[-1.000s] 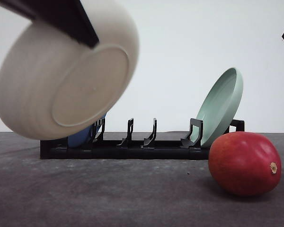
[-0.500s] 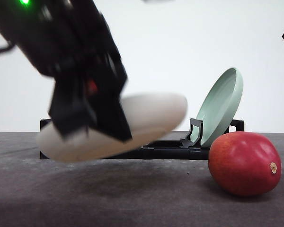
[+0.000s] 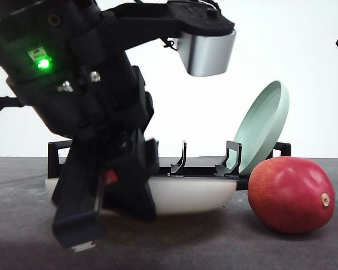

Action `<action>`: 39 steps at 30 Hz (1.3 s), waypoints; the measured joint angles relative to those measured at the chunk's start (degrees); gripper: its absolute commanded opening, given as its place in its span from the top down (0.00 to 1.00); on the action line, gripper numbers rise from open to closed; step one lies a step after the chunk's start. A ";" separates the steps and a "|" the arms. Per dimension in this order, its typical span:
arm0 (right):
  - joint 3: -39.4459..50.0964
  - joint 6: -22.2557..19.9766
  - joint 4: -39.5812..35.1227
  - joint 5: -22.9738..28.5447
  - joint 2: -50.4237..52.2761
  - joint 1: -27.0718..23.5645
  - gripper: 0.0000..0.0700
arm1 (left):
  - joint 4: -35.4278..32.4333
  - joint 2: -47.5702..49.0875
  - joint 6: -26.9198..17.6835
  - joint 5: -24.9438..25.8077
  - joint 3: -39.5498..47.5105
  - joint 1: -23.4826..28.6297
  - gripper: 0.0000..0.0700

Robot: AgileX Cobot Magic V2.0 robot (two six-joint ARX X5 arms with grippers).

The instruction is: Place pomegranate in white plate

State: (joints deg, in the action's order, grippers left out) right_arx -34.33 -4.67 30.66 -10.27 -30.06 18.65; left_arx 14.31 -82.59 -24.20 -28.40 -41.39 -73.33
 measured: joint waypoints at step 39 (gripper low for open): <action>0.00 4.24 0.39 -1.37 0.00 0.06 0.50 | 25.23 33.32 22.37 36.95 -4.44 51.38 0.34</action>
State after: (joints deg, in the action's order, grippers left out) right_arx -34.33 -0.43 31.05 -11.63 -30.06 18.72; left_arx 39.54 -49.26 -1.82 8.55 -45.82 -21.95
